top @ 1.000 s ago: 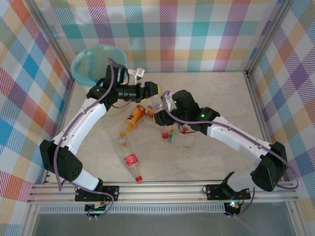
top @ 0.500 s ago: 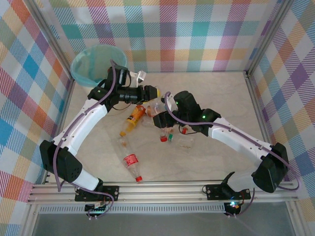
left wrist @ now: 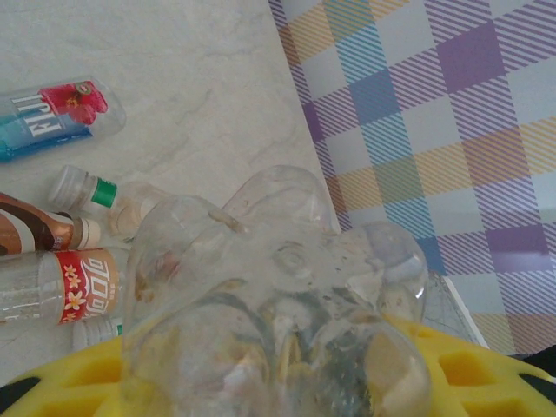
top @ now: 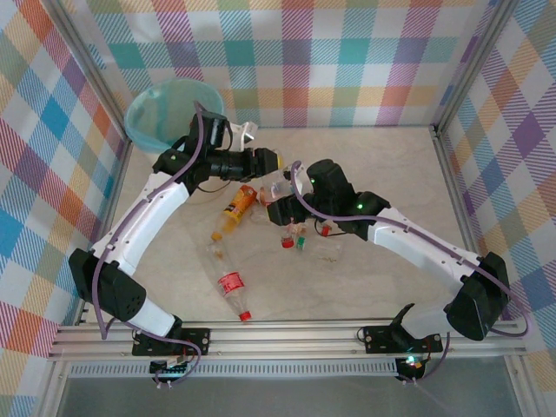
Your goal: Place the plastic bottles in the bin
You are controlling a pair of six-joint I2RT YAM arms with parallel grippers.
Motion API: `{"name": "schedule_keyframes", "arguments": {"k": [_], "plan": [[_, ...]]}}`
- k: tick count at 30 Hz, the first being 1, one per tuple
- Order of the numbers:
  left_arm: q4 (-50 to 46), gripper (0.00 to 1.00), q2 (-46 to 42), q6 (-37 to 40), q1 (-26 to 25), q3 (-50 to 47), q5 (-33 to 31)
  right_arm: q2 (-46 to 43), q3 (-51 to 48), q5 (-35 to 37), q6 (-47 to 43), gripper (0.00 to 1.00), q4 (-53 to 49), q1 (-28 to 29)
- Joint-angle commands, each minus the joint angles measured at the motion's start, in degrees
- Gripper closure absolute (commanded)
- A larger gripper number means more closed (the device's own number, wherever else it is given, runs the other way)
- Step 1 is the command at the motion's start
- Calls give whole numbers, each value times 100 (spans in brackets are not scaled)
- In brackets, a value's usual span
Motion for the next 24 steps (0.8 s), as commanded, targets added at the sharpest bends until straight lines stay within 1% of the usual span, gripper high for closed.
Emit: {"name": "schedule_keyframes", "arguments": {"k": [1, 3, 5, 10, 11, 14, 16, 18, 19, 20, 22, 24], "plan": [[-198, 83, 58, 169, 60, 263, -924, 36, 349, 161, -331, 31, 55, 49], [-198, 83, 90, 189, 60, 349, -976, 81, 402, 176, -339, 29, 61, 56], [-206, 84, 94, 196, 65, 406, -1053, 113, 455, 211, -320, 25, 48, 56], [-306, 85, 26, 293, 142, 655, -1569, 9, 502, 392, -315, 11, 22, 55], [-333, 85, 23, 339, 167, 749, -1704, -28, 514, 463, -316, 9, 22, 55], [-408, 85, 28, 483, 284, 1195, -2105, -164, 564, 666, -358, 8, 17, 51], [-379, 85, 97, 495, 414, 1621, -2168, -240, 620, 748, -406, 7, 17, 56], [-373, 84, 261, 444, 592, 2158, -1926, -302, 687, 783, -436, 7, 21, 54], [-470, 84, 396, 433, 687, 2579, -1846, -329, 716, 785, -443, 7, 22, 56], [-583, 84, 521, 474, 757, 2945, -1864, -354, 737, 791, -447, 8, 35, 56], [-858, 84, 792, 626, 912, 3748, -2089, -388, 773, 785, -465, 8, 65, 53], [-956, 84, 998, 709, 1123, 4300, -2299, -383, 830, 772, -490, 8, 56, 56]]}}
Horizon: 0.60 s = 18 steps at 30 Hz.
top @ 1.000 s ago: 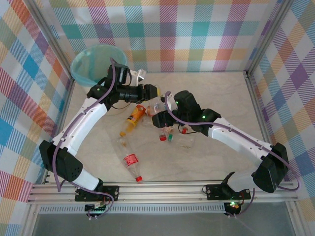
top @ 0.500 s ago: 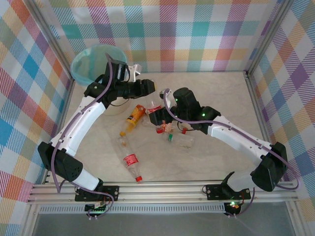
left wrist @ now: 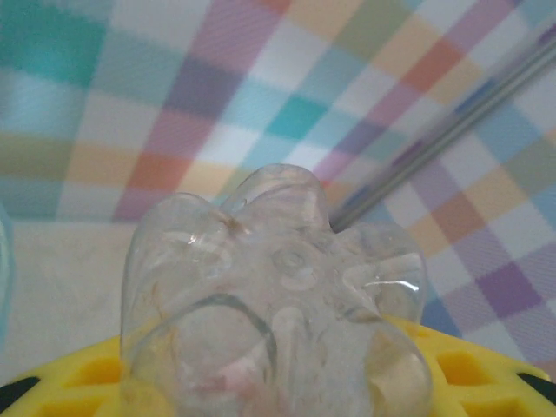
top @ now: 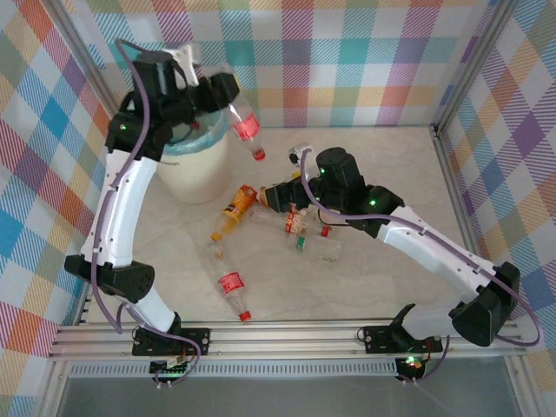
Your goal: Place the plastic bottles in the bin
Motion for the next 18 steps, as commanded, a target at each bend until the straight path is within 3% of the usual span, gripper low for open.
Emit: {"name": "schedule_keyframes", "arguments": {"k": [1, 5, 13, 18], "plan": [[-339, 84, 283, 287, 342, 851, -420, -81, 232, 38, -124, 8, 63, 40], [-211, 81, 429, 546, 773, 1221, -1188, 6, 348, -137, -198, 12, -12, 40], [-91, 81, 557, 330, 1782, 1015, -1347, 148, 348, -433, -43, 14, -234, 40], [377, 82, 487, 497, 1884, 81, -1258, 202, 316, -741, 183, 15, -166, 47]]}}
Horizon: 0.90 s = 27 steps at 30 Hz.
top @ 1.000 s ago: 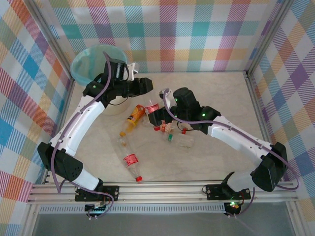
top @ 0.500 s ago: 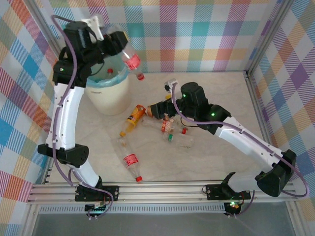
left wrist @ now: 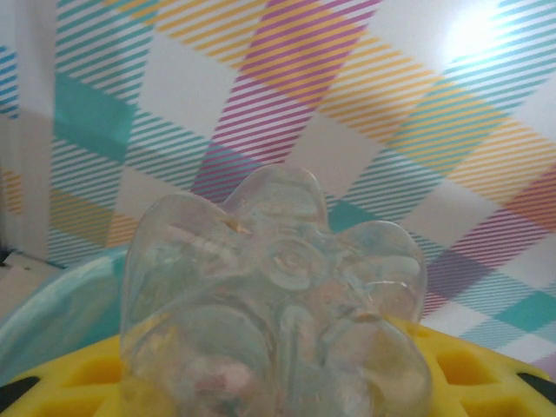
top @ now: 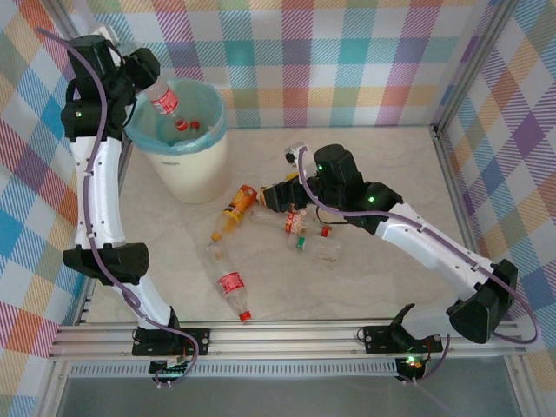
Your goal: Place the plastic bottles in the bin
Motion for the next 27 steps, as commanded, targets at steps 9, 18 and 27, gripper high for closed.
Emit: {"name": "schedule_keyframes", "arguments": {"k": [9, 18, 27], "plan": [[603, 84, 15, 507, 27, -1883, 425, 104, -56, -439, 320, 15, -32, 55], [1154, 85, -121, 721, 31, -3176, 558, 283, -85, -518, 402, 16, -46, 55], [1350, 64, -96, 700, 79, -3464, 856, 441, -16, -642, 465, 16, -8, 56]]}}
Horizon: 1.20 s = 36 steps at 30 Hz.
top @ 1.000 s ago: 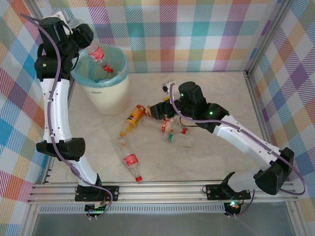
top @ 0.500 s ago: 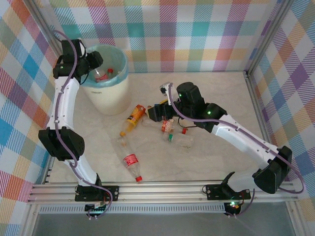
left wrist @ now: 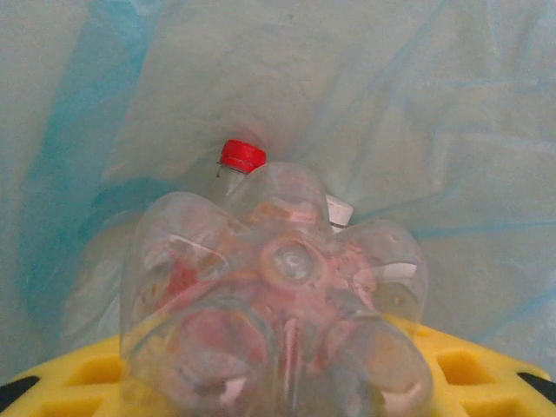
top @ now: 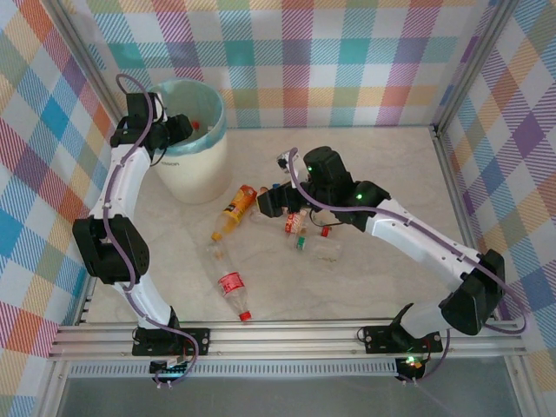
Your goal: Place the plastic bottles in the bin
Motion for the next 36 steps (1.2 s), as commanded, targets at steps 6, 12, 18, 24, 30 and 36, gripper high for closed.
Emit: {"name": "schedule_keyframes", "arguments": {"k": [6, 12, 18, 24, 30, 36], "plan": [[166, 35, -167, -154, 166, 18, 528, 159, 155, -174, 50, 15, 20, 34], [132, 29, -305, -183, 184, 87, 586, 235, 250, -227, 48, 15, 3, 36], [124, 21, -443, -188, 219, 122, 568, 265, 244, -244, 48, 15, -4, 34], [70, 20, -427, -251, 299, 242, 710, 455, 428, -309, -7, 15, -63, 34], [-1, 20, -596, -297, 312, 385, 781, 539, 576, -398, -17, 16, -124, 53], [-61, 20, -1045, -403, 267, 541, 697, 761, 771, -86, -150, 17, -575, 421]]}}
